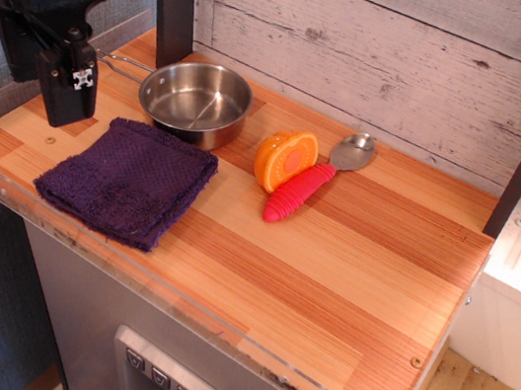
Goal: Place the orange on the purple rag.
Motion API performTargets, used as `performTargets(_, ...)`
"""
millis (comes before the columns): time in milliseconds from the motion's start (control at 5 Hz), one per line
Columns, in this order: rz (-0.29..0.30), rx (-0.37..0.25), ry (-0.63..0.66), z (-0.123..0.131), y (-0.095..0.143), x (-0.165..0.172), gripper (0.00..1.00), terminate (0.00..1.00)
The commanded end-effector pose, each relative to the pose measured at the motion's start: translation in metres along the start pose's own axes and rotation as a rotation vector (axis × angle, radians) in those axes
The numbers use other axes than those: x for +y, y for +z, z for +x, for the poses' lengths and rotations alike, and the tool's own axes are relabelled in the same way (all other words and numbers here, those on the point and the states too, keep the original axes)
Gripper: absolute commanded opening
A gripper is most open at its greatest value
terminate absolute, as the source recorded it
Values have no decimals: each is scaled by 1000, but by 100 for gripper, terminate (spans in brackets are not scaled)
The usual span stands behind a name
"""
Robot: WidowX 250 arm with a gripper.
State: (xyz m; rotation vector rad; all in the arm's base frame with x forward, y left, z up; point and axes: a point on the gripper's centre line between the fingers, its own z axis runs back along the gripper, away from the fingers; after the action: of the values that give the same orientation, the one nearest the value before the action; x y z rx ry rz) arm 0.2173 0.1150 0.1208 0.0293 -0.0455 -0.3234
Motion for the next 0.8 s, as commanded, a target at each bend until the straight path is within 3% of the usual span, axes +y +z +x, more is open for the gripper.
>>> performTargets(0, 0, 0, 0, 0, 0, 0, 100, 0)
performTargets(200, 18, -40, -40, 34, -16, -11, 100, 0)
performTargets(600, 55, -28, -74, 103, -47, -26, 100, 0)
